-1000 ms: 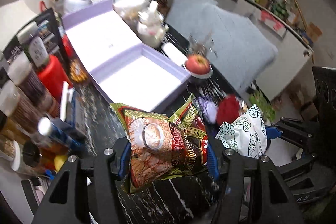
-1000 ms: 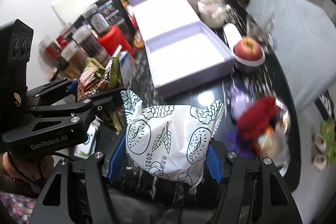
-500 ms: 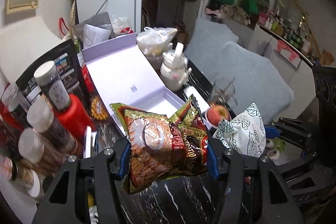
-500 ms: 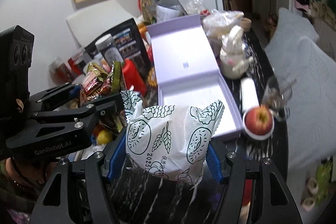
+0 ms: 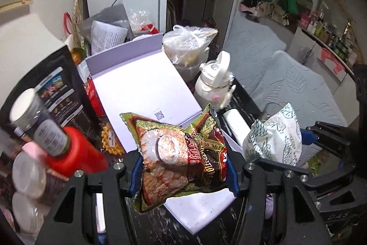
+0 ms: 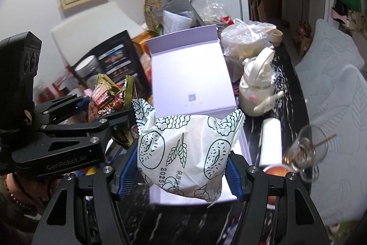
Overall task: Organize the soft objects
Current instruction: 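Carry both snack bags up and over to the open lilac gift box, then lower both bags into the lilac box and open both tools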
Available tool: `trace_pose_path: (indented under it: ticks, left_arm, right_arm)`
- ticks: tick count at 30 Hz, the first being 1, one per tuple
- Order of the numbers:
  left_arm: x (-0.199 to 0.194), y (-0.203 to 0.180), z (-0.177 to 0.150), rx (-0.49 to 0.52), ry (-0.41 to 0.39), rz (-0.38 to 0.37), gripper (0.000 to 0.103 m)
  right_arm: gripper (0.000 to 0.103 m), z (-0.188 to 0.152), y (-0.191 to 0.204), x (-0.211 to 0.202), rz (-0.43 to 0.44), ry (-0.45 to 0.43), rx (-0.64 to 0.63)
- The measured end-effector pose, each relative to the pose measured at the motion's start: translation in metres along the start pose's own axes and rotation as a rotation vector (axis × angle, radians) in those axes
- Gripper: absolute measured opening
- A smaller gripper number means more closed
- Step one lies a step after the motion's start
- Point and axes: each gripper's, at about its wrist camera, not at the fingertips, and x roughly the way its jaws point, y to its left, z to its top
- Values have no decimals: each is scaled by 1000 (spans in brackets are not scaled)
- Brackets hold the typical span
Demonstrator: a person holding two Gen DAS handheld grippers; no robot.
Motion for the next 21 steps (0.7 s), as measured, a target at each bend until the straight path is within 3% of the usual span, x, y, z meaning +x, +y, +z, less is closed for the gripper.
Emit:
trace_pose_path:
  ticks: [11,21]
  left_arm:
    - [93,13,9,-18,139,1,57]
    - [161,27,-13,-58,284,14,57]
  right_arm:
    - [66,29,-46,72,-35,51,45]
    - [66,19,-71,131,-65,151,89]
